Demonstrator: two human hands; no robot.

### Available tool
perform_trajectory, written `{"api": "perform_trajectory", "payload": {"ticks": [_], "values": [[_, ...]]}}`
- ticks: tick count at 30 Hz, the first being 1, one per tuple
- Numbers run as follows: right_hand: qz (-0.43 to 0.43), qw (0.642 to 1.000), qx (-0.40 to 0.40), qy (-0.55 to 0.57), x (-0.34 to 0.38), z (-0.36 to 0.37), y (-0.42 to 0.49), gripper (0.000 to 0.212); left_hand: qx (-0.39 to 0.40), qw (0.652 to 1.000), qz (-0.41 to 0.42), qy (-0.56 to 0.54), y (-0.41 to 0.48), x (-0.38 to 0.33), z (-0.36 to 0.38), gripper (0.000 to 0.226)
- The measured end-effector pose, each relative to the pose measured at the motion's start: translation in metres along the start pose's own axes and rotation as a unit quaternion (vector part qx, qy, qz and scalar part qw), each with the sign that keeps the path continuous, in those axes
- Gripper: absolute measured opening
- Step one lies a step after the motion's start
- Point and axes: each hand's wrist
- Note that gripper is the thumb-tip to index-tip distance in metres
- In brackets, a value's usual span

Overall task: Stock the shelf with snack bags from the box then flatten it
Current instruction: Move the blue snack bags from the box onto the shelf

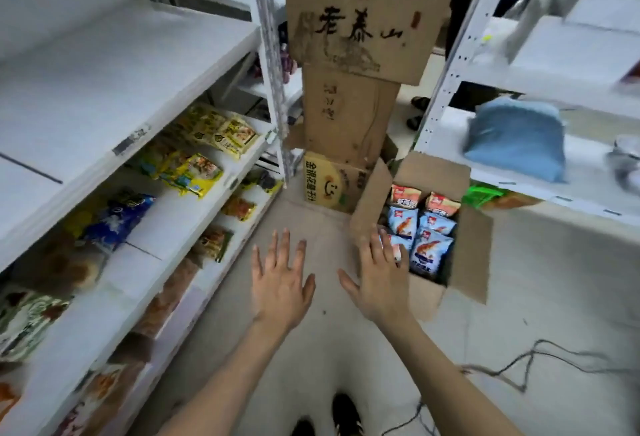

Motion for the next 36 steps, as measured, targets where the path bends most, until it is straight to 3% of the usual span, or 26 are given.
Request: {"api": "perform_trajectory", "payload": {"ticks": [9,16,25,36], "values": [[0.231,0.973,0.011,0.005,-0.104,0.026,-0.025,0.083,0.072,0.985,0.151,-0.041,0.049,-0.070,0.033,0.068],[0.303,0.951,0.051,0.000,-0.168,0.040,-0.027,0.082,0.118,0.966,0.219,-0.066,0.086,-0.125,0.059,0.068],[0.323,0.943,0.076,0.007,-0.221,0.095,0.030,0.086,0.145,0.966,0.195,-0.090,0.136,-0.176,0.134,0.073],[0.350,0.927,0.120,0.067,-0.252,0.223,0.143,0.091,0.198,0.955,0.075,-0.206,0.220,-0.179,0.291,0.094]]}}
Point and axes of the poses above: each hand's wrist, its own y-axis towards the middle knuckle, its own z-axis out of the palm, x = y × z, and after that the axes turned 15 degrees about z, right-handed
